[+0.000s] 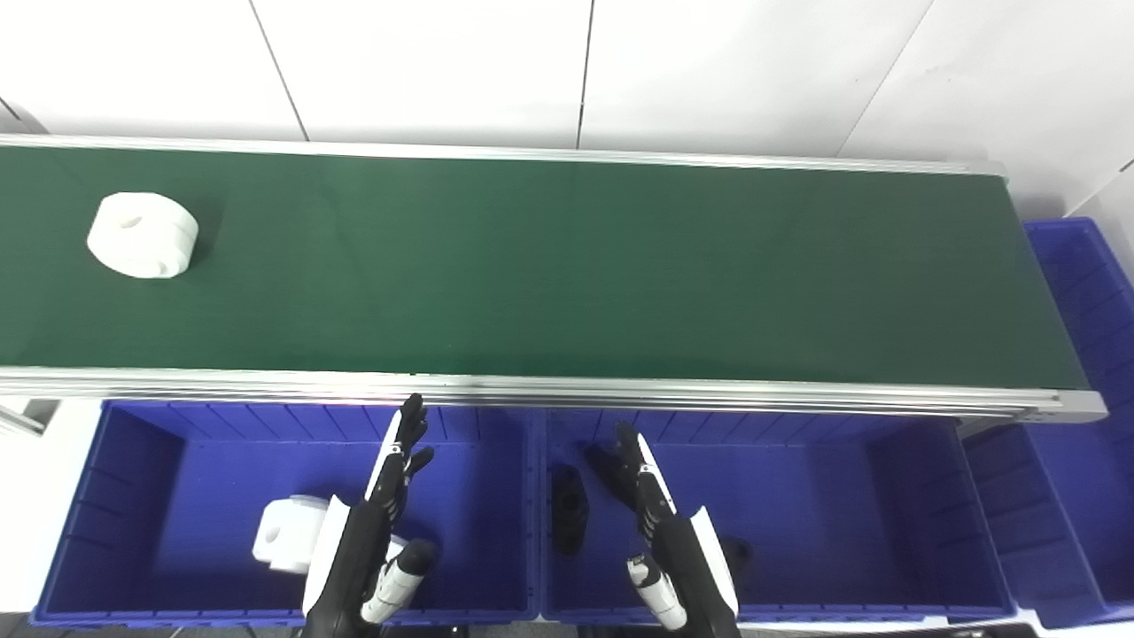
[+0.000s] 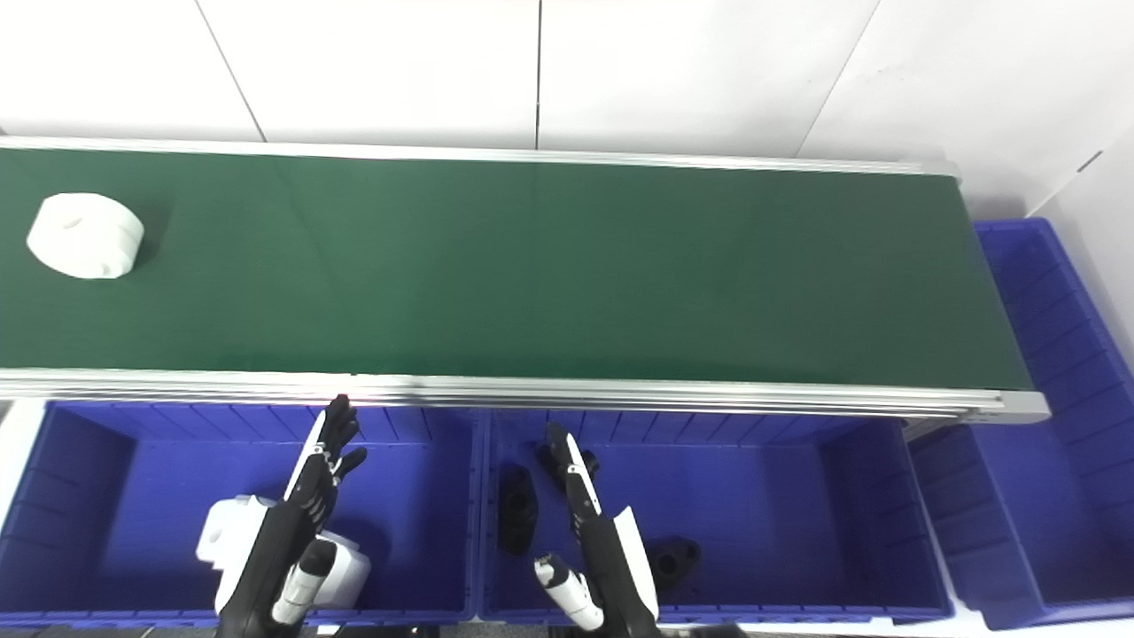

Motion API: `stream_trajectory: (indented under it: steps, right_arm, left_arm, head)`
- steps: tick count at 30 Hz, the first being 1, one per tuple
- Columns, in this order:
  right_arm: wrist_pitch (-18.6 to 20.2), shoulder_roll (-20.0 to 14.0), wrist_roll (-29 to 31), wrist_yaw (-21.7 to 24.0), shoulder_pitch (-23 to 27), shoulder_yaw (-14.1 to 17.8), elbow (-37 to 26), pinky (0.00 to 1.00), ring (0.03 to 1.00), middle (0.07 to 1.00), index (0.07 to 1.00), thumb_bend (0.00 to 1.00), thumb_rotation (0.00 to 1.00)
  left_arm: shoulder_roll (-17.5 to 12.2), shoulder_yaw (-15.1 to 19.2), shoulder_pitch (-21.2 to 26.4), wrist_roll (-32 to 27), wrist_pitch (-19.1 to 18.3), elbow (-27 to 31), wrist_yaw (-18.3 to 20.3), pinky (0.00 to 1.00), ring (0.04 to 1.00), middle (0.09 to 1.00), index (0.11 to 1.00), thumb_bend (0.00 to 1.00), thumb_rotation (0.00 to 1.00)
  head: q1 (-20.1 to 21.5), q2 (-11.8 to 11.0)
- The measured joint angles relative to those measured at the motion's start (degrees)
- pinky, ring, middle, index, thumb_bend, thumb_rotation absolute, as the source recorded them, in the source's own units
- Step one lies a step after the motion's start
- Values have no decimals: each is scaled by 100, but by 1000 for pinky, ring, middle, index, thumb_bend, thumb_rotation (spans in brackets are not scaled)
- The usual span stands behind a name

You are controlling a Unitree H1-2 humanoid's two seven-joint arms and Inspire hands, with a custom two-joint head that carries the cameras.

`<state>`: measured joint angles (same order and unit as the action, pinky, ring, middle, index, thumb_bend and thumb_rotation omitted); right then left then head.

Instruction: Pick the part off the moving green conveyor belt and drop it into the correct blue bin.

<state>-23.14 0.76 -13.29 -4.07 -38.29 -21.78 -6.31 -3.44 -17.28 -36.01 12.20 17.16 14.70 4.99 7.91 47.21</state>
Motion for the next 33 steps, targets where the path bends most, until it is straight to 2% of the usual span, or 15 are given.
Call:
stream_trajectory:
  steps: [1,3,4,5,6,7,9,11,13,17,21,24,27,29,33]
  right_arm:
    - [0,0,43,4,0,0,0,1000,1000,1000,1000,889,1000]
    - [-12,1,126,7,4,2,34,1000,1000,1000,1000,882,1000]
    - [-34,0,174,5,12,3,102,1000,1000,1000,1000,880,998]
    - [-44,-3,196,-1,25,3,190,1000,1000,1000,1000,885,989]
    - [-53,-16,243,-11,52,-1,315,1000,1000,1000,1000,886,988]
    - [-56,-47,299,-18,93,-11,425,1000,1000,1000,1000,888,989]
    - [-110,-135,352,-57,158,-32,471,1000,1000,1000,1000,887,997]
    - [-169,-249,425,-122,264,-18,578,1000,1000,1000,1000,902,1000]
    - [-172,-358,525,-139,386,18,755,1000,1000,1000,1000,902,1000]
    - [-171,-485,838,24,446,34,802,1000,1000,1000,1000,877,991]
    - [-171,-552,1381,355,473,114,773,1000,1000,1000,1000,858,910]
    - [-171,-543,1763,521,495,188,758,1000,1000,1000,1000,861,903]
    - [-171,-496,1817,628,548,238,769,1000,1000,1000,1000,862,900]
    - [-171,-429,1839,712,583,268,811,1000,1000,1000,1000,856,883]
    - [-171,-306,1888,819,583,324,848,1000,1000,1000,1000,836,861]
  left_arm:
    - [0,-5,4,-38,1,-8,0,925,990,1000,1000,904,994]
    - [1,-11,15,-49,21,-58,-1,919,990,1000,1000,915,986]
    - [2,-14,26,-50,92,-143,-2,916,991,1000,1000,920,978]
    - [4,-16,44,-51,173,-251,-4,909,988,1000,1000,922,966]
    - [10,-21,66,-51,225,-396,-6,908,987,1000,1000,921,965]
    - [20,-22,83,-48,272,-514,-13,904,983,1000,1000,921,967]
    - [36,-31,125,-23,394,-797,-56,886,969,1000,1000,917,967]
    - [59,-40,180,109,508,-1038,-144,858,950,998,1000,886,963]
    - [110,-54,240,221,635,-1228,-248,865,953,1000,1000,860,956]
    - [255,-187,421,290,685,-1486,-333,855,954,1000,1000,859,962]
    - [252,-319,605,334,729,-1642,-427,819,946,1000,1000,858,977]
    - [162,-370,662,332,730,-1649,-510,804,942,1000,1000,852,973]
    - [62,-466,702,319,730,-1650,-634,810,944,997,1000,858,963]
    - [-23,-569,729,323,730,-1632,-748,796,932,981,1000,819,954]
    - [-287,-882,743,334,730,-1203,-1020,749,905,962,1000,818,904]
  head:
    - [-26,-1]
    - [-131,-229]
    - [-280,-465]
    - [-360,-580]
    - [-360,-581]
    - [-647,-868]
    - [-650,-871]
    - [-895,-1090]
    - [-1378,-1371]
    - [-1529,-1434]
    - [-1643,-1539]
    - [-1670,-1566]
    - [-1714,-1601]
    - [-1766,-1618]
    - [-1837,-1601]
